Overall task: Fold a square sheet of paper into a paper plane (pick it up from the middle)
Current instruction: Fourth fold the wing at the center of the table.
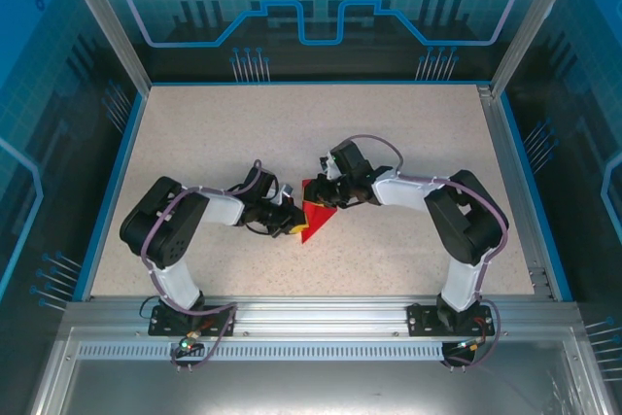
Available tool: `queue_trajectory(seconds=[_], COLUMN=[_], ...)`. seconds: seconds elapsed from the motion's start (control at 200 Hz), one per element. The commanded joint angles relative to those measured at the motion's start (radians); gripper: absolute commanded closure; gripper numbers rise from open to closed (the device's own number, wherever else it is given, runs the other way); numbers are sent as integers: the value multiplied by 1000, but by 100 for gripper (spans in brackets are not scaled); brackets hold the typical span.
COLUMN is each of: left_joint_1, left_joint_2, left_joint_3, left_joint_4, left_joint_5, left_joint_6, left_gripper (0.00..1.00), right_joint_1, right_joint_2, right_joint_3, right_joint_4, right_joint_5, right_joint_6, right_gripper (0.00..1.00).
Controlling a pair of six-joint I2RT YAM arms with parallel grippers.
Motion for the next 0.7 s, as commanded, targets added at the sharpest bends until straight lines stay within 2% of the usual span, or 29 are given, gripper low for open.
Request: queue_trajectory(seconds=[0.0, 0.695], left_joint_1=[-11, -9], left_joint_2=[57, 73], left_joint_3=[9, 2], left_joint_4=[-32, -38], left_joint_5=[5, 11], left_joint_6=[34, 34], left_gripper=[91, 90], right_joint_1=[24, -7], right_joint_2=[31, 87], right_joint_3=[36, 53], right_joint_4=[-7, -30], right_joint_5=[7, 33], right_joint_6=[-4, -11], right_gripper=[77, 77])
